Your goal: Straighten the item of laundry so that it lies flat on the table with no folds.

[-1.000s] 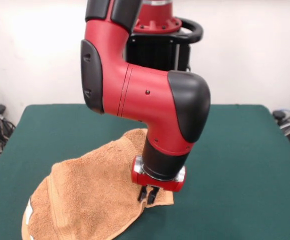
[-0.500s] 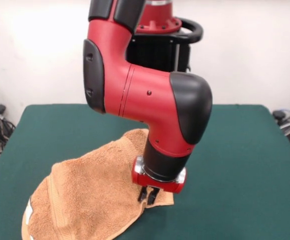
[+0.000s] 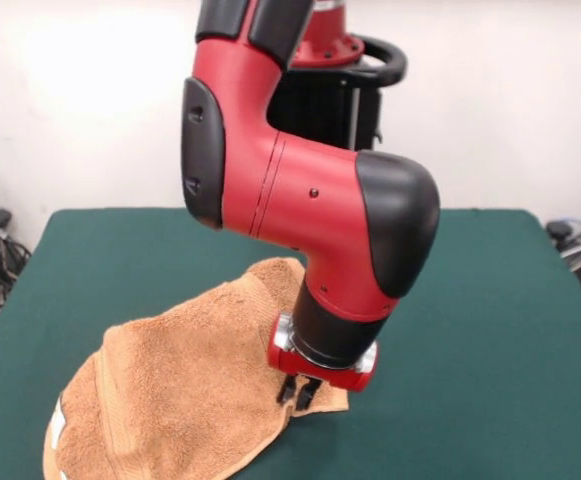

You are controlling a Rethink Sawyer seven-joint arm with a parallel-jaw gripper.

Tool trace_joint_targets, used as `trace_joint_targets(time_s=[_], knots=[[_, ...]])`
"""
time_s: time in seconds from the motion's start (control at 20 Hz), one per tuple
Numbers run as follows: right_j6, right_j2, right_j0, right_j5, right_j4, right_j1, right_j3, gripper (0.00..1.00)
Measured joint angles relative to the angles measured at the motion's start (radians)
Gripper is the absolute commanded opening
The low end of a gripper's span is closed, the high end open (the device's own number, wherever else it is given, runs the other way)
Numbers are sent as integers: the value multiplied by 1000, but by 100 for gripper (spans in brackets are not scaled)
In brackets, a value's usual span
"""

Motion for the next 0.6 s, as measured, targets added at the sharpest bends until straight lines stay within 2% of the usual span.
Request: trace_joint_targets(time_s=[0.6], knots=[[4,-55,26,60,54,42,-54,0]])
